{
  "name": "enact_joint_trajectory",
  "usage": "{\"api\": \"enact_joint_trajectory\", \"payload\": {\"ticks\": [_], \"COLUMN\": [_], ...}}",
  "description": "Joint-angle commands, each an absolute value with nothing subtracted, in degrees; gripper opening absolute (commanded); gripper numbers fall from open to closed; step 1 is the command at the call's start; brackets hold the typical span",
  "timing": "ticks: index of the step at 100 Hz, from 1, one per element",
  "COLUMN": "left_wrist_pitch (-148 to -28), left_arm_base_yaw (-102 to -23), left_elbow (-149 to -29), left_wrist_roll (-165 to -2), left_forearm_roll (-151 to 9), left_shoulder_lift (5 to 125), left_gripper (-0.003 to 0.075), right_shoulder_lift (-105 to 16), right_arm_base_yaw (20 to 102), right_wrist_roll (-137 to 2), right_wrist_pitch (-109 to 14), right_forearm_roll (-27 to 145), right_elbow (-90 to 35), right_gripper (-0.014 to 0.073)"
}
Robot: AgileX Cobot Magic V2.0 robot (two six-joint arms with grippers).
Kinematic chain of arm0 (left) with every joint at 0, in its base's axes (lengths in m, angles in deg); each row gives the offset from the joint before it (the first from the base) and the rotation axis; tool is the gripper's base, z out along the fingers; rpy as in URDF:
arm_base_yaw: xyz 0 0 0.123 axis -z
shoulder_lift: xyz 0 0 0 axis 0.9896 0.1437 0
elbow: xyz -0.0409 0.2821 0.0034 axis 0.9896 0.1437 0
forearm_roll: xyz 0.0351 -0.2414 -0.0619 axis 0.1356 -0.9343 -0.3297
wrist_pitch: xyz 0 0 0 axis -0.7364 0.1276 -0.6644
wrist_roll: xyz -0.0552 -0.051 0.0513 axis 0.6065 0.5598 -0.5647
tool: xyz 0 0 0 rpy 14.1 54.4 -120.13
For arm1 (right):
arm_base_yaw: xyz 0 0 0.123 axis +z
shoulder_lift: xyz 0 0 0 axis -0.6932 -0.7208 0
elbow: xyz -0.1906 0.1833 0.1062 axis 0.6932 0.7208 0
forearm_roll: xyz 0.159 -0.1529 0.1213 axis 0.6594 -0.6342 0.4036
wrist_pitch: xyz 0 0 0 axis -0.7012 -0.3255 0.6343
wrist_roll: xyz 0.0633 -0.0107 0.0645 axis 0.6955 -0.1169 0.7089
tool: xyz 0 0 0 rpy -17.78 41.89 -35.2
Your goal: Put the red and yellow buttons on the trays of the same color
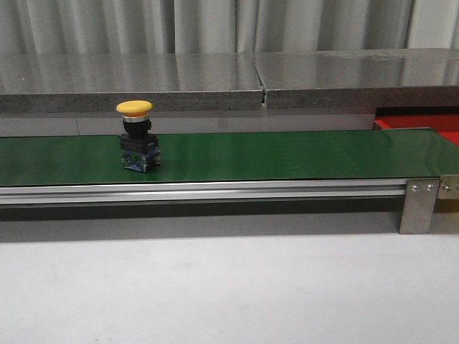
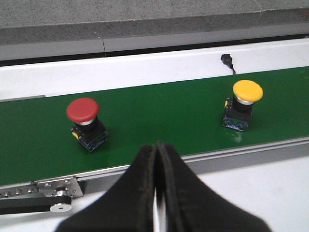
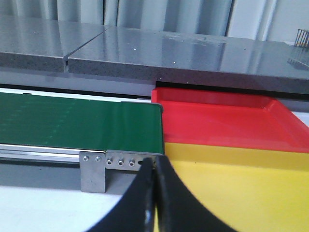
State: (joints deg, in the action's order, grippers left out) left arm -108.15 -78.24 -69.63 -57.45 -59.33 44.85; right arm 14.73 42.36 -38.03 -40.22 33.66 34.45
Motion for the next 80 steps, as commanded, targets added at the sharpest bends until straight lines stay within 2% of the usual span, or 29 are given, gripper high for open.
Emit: {"api": "enact_joint_trajectory", "payload": {"ticks": [1, 36, 59, 80], "left_wrist_pitch": [-104.0, -104.5, -104.5, -104.5], "left_arm_base_yaw": [-77.8, -77.8, -77.8, -77.8], "left_elbow": [-68.8, -62.6, -62.6, -62.6], "left_wrist_roll": [-57.0, -57.0, -57.0, -57.0], "left_forearm_roll": [-60.9, -61.6, -61.6, -61.6], "left_shoulder_lift": [41.2, 30.0, 29.0, 29.0], "left_gripper": [-0.0019, -0.0019, -0.0019, -0.0019], "right_shoulder_lift": [15.6, 15.6, 15.0, 9.2], "right_arm_base_yaw": [42.5, 42.5, 42.5, 42.5], "right_wrist_roll": [-38.1, -38.1, -38.1, -38.1], "right_wrist_pitch": [-36.0, -34.2, -36.7, -37.4], "right_forearm_roll": [33.5, 33.5, 33.5, 33.5], "right_elbow": [33.9, 33.9, 29.7, 24.8], "right_gripper": [-0.0067, -0.0067, -0.0067, -0.0067]}}
